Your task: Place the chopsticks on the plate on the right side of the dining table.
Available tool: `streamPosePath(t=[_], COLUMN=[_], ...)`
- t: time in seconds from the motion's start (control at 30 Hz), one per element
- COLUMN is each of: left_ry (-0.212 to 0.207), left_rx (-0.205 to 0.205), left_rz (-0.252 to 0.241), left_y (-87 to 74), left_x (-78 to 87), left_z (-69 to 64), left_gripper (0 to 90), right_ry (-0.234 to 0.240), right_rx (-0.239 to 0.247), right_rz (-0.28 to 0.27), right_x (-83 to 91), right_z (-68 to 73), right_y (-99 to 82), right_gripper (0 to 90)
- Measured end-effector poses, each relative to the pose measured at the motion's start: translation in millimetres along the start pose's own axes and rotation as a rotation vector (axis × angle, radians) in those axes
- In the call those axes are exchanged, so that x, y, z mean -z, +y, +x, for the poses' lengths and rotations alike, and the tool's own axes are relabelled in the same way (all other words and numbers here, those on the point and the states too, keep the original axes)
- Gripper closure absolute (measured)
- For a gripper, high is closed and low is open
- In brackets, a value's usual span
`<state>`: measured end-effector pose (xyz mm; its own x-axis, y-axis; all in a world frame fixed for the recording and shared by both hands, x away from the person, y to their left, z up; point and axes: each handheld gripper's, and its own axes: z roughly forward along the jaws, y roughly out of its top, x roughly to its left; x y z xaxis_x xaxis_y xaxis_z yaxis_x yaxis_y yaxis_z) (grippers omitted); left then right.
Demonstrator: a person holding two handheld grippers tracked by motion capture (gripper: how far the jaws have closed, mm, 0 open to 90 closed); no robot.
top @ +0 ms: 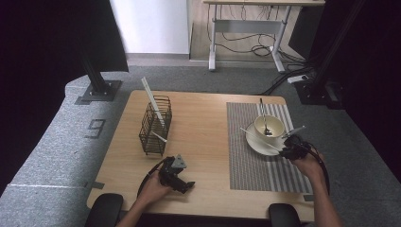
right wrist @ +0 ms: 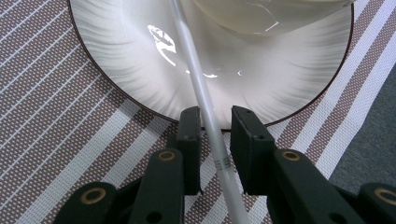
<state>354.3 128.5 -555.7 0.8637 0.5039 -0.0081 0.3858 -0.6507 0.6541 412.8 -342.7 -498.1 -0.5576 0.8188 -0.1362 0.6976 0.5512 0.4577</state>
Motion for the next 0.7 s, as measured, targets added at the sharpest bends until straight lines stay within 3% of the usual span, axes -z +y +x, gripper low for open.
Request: streamPosePath(t=[0.37,0.7], left_ry=[0.0,0.0], left_rx=[0.0,-0.001], left_rz=[0.0,0.001], left_y=[0.1,0.1], left_x=[-0.1,0.0], left_z=[0.0,0.1], left_gripper=[0.0,0.0], right_ry=[-0.003,0.031], right_rx=[-0.001,-0.048], right_rz=[-0.032,-0.09], right_x=[7.2,16.6], right_z=[4.6,26.2], right_y=[-0.3,-6.6], right_gripper=[66.9,33.1])
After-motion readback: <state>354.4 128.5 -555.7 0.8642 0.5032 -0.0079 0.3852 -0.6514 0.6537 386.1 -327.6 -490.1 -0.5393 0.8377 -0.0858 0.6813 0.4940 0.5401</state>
